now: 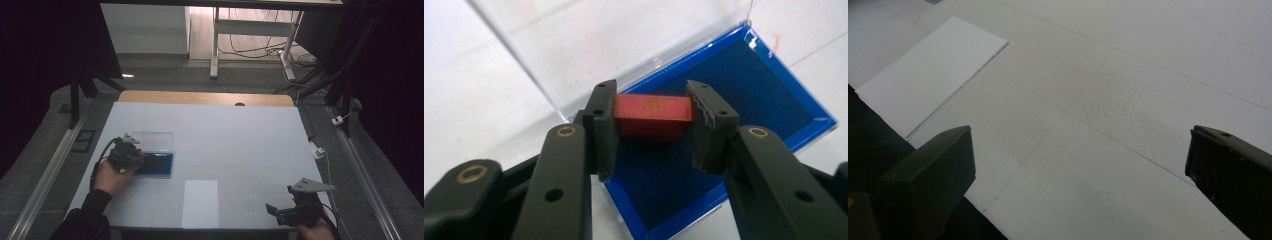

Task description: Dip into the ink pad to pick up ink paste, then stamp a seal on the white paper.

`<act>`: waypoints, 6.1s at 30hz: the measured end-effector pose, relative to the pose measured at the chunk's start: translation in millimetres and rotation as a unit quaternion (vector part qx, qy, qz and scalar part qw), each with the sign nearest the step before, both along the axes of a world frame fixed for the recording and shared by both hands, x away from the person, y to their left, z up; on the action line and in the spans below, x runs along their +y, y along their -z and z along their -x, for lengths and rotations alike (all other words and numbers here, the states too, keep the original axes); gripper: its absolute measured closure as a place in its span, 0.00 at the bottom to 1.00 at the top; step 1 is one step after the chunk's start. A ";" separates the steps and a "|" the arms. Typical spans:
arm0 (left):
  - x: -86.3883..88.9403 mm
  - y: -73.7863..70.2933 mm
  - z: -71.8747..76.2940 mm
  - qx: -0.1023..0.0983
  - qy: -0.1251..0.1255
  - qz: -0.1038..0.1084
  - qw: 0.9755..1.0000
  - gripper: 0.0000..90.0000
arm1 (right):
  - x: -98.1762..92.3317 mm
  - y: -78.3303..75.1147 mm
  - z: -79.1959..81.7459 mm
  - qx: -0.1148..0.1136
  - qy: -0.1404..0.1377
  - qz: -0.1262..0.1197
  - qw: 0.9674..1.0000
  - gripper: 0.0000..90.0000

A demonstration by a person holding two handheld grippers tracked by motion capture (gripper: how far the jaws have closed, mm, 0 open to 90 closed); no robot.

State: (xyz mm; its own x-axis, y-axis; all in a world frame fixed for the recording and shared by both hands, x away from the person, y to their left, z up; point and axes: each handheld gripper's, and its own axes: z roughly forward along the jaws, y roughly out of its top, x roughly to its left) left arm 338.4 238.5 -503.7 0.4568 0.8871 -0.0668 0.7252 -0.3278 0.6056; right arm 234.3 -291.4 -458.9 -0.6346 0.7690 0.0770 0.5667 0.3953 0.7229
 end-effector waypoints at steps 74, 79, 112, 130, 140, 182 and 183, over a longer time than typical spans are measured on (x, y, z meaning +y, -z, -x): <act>-14.2 -28.6 19.7 -0.038 0.052 0.011 0.998 0.65 | 2.2 -0.4 -0.7 -0.004 -0.008 0.006 1.000 0.00; -18.5 -32.7 23.1 -0.044 0.062 0.017 0.997 0.65 | 2.4 -0.3 -0.7 -0.004 -0.008 0.007 1.000 0.00; -83.2 -49.2 47.9 -0.052 0.176 0.025 0.983 0.65 | 2.8 -0.3 -0.2 -0.006 -0.009 0.007 1.000 0.00; -122.3 -43.0 55.4 -0.037 0.229 0.021 0.972 0.65 | 3.1 -0.1 -0.2 -0.006 -0.009 0.007 1.000 0.00; -153.0 -33.1 61.0 -0.027 0.263 0.001 0.964 0.65 | 3.4 -0.1 0.1 -0.007 -0.011 0.011 1.000 0.00; -172.6 5.0 45.2 -0.018 0.265 0.005 0.964 0.65 | 5.6 0.0 1.1 -0.009 -0.016 0.021 1.000 0.00; -172.6 4.9 45.6 -0.019 0.267 0.001 0.964 0.66 | 5.7 0.0 1.1 -0.008 -0.017 0.021 1.000 0.00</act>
State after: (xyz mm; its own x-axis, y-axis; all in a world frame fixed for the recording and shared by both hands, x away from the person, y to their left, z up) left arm 292.8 65.9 -508.6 0.8496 0.5257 -0.0430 0.4319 -0.6466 0.6288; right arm 233.2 -285.7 -458.9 -0.6606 0.7500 0.0347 0.5412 0.4436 0.7144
